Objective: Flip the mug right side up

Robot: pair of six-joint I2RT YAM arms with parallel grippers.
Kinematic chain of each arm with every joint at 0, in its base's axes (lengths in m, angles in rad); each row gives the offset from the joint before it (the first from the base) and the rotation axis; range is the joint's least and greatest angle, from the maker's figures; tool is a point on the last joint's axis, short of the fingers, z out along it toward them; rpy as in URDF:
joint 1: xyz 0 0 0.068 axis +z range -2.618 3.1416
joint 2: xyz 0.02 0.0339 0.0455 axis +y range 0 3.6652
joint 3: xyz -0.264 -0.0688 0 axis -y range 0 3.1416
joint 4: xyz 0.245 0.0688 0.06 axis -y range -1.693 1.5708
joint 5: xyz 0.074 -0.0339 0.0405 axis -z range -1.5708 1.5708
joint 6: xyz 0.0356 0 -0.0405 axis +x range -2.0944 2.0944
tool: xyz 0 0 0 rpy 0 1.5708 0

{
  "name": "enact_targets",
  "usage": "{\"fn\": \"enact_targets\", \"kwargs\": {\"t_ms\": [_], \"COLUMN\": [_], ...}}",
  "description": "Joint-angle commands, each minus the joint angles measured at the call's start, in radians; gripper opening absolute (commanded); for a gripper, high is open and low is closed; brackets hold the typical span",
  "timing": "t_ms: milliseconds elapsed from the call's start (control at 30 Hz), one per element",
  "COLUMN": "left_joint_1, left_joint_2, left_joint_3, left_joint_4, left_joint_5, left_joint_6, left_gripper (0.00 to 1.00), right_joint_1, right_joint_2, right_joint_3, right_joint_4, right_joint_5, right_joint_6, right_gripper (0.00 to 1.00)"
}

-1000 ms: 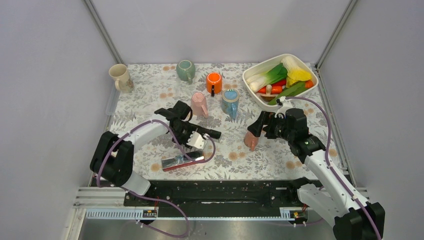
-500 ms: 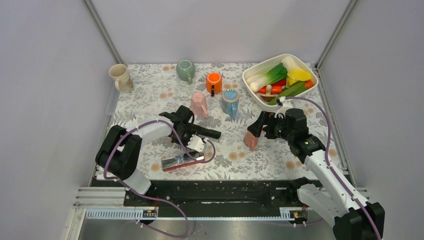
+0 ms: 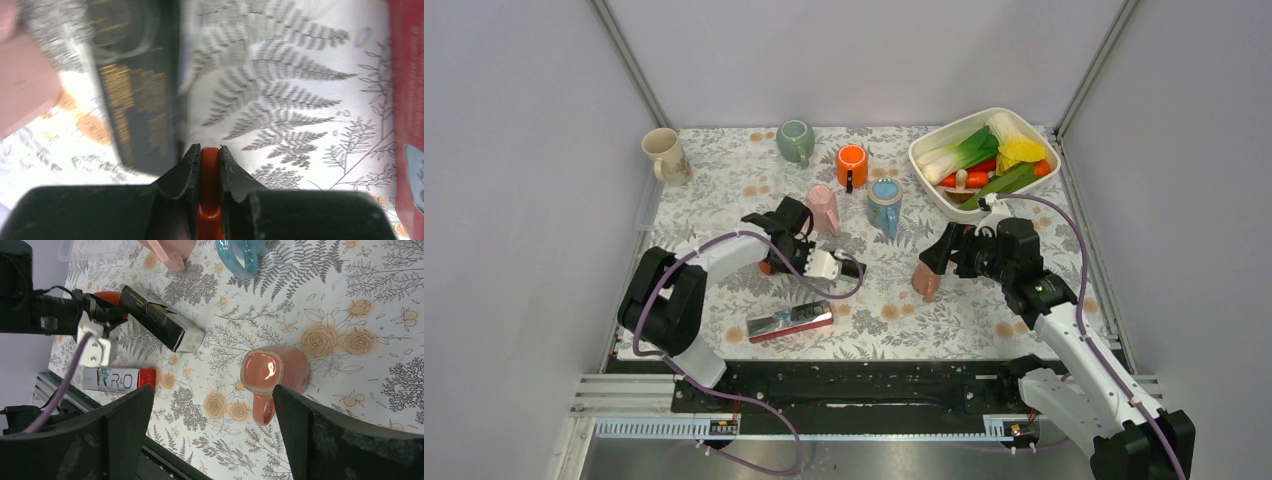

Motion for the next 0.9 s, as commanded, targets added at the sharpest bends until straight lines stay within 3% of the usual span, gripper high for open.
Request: {"fn": "enact_targets", "kwargs": {"t_ms": [0, 267, 400, 533, 700, 867], "left_joint_1": [0.046, 0.142, 0.155, 0.155, 0.155, 0.155], "left_joint_2": [-0.043, -0.094, -0.137, -0.177, -0.225, -0.268], "left_joint_3": [0.135, 0.232, 0.3, 0.346, 0.386, 0.447], "left_joint_4": [-0.024, -0.05, -0.02, -0.055, -0.014, 0.056], "left_joint_5": [0.107, 0.303, 0.384, 0.511, 0.613, 0.635], "left_joint_6": [-0.183, -0.455, -0.64, -0.731, -0.895, -1.104], "left_gripper": [0.0, 0.0, 0.0, 0.0, 0.0, 0.0], "right_joint_1": [0.008, 0.013, 0.055, 0.116, 0.262, 0.433], "right_joint_2": [-0.03, -0.011, -0.006, 0.002, 0.085, 0.282], "right_joint_3": [0.01, 0.026, 0.071, 0.121, 0.159, 0.273], "right_joint_4": [0.008, 0.004, 0.005, 0.016, 0.17, 0.37], "right_joint_5": [-0.017, -0.042, -0.035, -0.026, -0.022, 0.017], "right_joint_6": [0.004, 0.011, 0.004, -0.008, 0.031, 0.06], "right_gripper": [0.99, 0.99, 0.99, 0.99, 0.99, 0.99]}}
